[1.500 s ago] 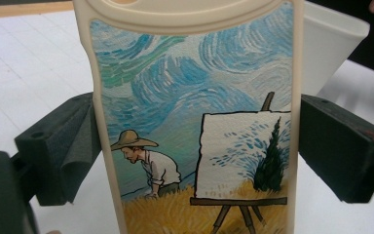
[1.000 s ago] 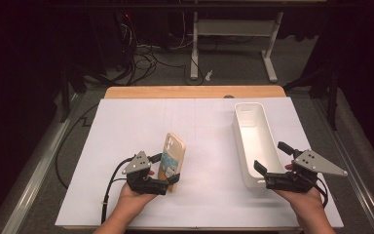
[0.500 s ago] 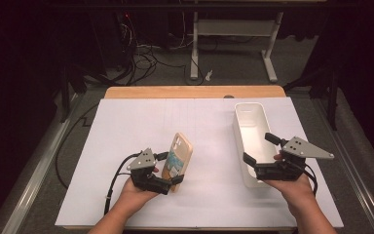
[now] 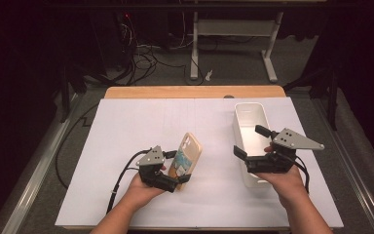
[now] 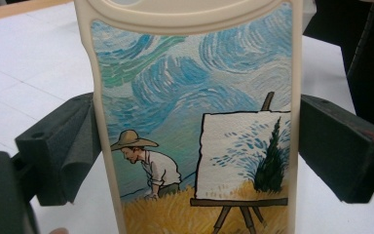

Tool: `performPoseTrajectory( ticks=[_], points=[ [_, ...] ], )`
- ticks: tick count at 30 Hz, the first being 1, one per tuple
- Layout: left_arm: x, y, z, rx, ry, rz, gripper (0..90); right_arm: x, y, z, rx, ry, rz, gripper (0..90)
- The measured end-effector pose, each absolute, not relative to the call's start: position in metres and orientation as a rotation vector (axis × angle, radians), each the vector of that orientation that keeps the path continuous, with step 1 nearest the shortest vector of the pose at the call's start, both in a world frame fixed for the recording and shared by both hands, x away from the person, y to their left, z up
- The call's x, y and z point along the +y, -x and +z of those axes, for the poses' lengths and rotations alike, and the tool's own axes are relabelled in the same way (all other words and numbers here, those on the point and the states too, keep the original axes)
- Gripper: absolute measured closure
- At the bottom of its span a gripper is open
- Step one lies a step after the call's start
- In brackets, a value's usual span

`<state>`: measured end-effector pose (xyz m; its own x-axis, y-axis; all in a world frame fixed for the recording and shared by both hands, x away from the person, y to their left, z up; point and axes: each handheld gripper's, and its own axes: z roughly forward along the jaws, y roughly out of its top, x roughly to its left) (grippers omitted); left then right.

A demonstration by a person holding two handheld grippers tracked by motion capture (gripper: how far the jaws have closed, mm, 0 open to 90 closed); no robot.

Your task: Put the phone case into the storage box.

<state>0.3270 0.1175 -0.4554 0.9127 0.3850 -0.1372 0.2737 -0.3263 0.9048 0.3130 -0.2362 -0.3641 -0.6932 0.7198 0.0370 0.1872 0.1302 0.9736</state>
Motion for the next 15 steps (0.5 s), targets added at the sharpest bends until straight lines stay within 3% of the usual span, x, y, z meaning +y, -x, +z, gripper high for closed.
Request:
performPoseTrajectory(
  ticks=[15],
  points=[
    [0.111, -0.320, -0.457, 0.370, -1.916, 0.029, 8.9, -0.227, -0.303, -0.364, 2.031, -0.785, 1.656, 0.1]
  ],
)
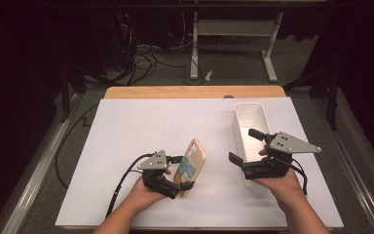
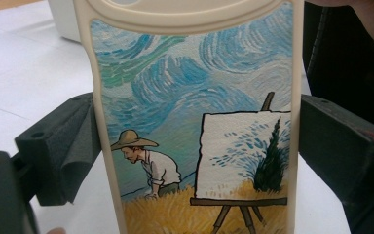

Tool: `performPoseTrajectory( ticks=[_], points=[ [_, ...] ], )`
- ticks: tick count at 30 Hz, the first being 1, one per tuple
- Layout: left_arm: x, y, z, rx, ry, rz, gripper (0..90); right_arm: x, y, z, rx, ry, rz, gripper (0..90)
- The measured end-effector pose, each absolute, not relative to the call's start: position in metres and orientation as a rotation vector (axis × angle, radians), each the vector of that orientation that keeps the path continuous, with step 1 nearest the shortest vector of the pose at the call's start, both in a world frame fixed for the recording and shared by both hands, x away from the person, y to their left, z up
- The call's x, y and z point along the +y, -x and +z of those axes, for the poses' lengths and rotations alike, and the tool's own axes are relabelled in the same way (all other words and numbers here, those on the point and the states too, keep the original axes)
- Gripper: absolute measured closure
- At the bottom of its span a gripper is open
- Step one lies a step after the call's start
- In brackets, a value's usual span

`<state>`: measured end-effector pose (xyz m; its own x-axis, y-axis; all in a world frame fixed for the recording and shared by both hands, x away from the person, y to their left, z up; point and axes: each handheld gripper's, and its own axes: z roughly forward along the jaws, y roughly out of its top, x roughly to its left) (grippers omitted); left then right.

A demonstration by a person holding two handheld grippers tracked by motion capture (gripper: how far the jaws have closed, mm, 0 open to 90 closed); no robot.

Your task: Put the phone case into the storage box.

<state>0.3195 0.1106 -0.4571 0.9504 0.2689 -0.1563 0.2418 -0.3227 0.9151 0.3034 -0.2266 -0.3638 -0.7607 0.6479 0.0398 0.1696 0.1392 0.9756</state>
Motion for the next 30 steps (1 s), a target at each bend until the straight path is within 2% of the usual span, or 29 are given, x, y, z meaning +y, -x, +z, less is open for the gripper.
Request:
performPoseTrajectory(
  ticks=[30],
  points=[
    [0.102, -0.305, -0.456, 0.210, -1.901, -0.079, 8.9, -0.198, -0.290, -0.381, 2.233, -0.657, 1.849, 0.0]
  ],
)
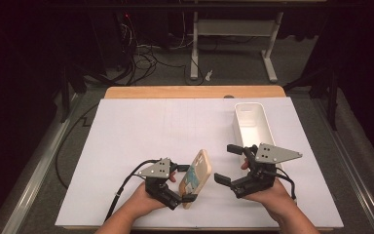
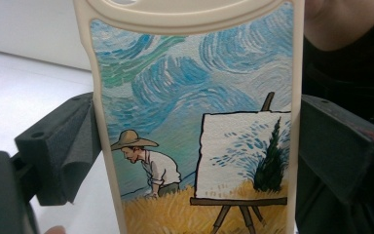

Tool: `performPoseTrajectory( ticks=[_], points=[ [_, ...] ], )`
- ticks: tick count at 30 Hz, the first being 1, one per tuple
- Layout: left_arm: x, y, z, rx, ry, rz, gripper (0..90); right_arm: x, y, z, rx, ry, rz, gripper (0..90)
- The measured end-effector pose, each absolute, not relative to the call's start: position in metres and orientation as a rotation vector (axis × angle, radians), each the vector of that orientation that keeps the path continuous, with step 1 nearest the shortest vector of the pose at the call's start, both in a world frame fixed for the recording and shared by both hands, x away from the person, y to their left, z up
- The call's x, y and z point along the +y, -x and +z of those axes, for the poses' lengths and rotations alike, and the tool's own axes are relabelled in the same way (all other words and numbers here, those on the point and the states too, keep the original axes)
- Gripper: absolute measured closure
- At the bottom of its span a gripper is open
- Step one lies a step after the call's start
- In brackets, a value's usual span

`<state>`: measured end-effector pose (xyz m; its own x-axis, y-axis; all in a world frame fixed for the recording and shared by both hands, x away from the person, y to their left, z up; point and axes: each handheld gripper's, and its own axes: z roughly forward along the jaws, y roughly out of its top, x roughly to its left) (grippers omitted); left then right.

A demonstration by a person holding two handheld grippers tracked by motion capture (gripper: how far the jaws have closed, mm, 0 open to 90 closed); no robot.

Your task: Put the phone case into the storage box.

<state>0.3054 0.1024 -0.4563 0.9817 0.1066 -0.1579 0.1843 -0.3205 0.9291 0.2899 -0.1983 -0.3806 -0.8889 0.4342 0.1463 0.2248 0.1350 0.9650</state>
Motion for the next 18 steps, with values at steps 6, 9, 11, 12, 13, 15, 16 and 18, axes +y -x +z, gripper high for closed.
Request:
performPoseTrajectory(
  ticks=[6, 9, 11, 12, 13, 15, 16, 18],
  points=[
    [0.1018, -0.3055, -0.4571, 0.201, -1.903, -0.078, 8.9, -0.1952, -0.2900, -0.3832, 2.257, -0.650, 1.851, 0.0],
    [0.1022, -0.3056, -0.4570, 0.194, -1.903, -0.078, 8.9, -0.1939, -0.2899, -0.3842, 2.269, -0.648, 1.849, 0.0],
    [0.1025, -0.3057, -0.4570, 0.189, -1.901, -0.084, 9.0, -0.1931, -0.2896, -0.3844, 2.273, -0.644, 1.853, 0.0],
    [0.1025, -0.3058, -0.4570, 0.186, -1.900, -0.087, 8.9, -0.1926, -0.2893, -0.3845, 2.276, -0.642, 1.855, 0.0],
    [0.1025, -0.3059, -0.4571, 0.184, -1.899, -0.089, 8.9, -0.1922, -0.2891, -0.3847, 2.280, -0.639, 1.855, 0.0],
    [0.1024, -0.3059, -0.4573, 0.174, -1.898, -0.094, 8.9, -0.1911, -0.2885, -0.3850, 2.288, -0.633, 1.857, 0.0],
    [0.1024, -0.3060, -0.4573, 0.167, -1.897, -0.096, 9.0, -0.1905, -0.2882, -0.3851, 2.292, -0.629, 1.856, 0.0],
    [0.1023, -0.3060, -0.4573, 0.156, -1.895, -0.099, 8.9, -0.1895, -0.2879, -0.3855, 2.299, -0.620, 1.859, 0.0]
  ],
)
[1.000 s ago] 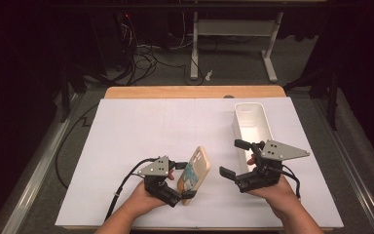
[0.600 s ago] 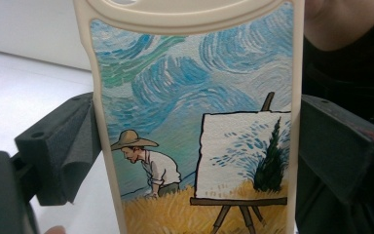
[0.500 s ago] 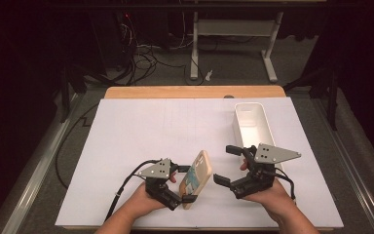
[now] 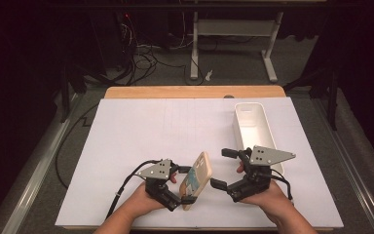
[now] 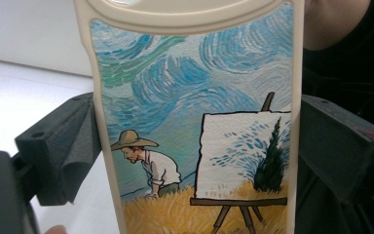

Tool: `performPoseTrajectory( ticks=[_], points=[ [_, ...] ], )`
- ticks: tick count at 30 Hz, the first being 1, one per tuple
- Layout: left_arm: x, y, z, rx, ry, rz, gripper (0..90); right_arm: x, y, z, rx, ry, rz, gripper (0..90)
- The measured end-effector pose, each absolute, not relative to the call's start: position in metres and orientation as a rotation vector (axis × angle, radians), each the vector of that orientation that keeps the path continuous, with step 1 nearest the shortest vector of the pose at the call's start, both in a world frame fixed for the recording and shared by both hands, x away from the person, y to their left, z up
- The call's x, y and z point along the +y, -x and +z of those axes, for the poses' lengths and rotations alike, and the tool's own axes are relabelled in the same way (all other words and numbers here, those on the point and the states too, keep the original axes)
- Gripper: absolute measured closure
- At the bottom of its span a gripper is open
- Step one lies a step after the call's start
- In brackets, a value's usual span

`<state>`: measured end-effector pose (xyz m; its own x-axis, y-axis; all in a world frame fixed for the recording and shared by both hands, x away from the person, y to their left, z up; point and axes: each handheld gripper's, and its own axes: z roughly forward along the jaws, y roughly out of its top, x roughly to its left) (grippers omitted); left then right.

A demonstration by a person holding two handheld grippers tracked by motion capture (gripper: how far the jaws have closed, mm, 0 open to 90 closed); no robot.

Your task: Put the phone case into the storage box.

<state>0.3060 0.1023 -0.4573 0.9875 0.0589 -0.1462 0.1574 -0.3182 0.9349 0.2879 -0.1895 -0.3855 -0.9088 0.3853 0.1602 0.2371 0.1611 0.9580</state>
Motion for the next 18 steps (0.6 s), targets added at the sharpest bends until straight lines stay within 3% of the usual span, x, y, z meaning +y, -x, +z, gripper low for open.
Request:
performPoseTrajectory(
  ticks=[18],
  points=[
    [0.097, -0.316, -0.451, 0.110, -1.910, -0.138, 9.0, -0.186, -0.289, -0.386, 2.316, -0.616, 1.870, 0.0]
  ],
)
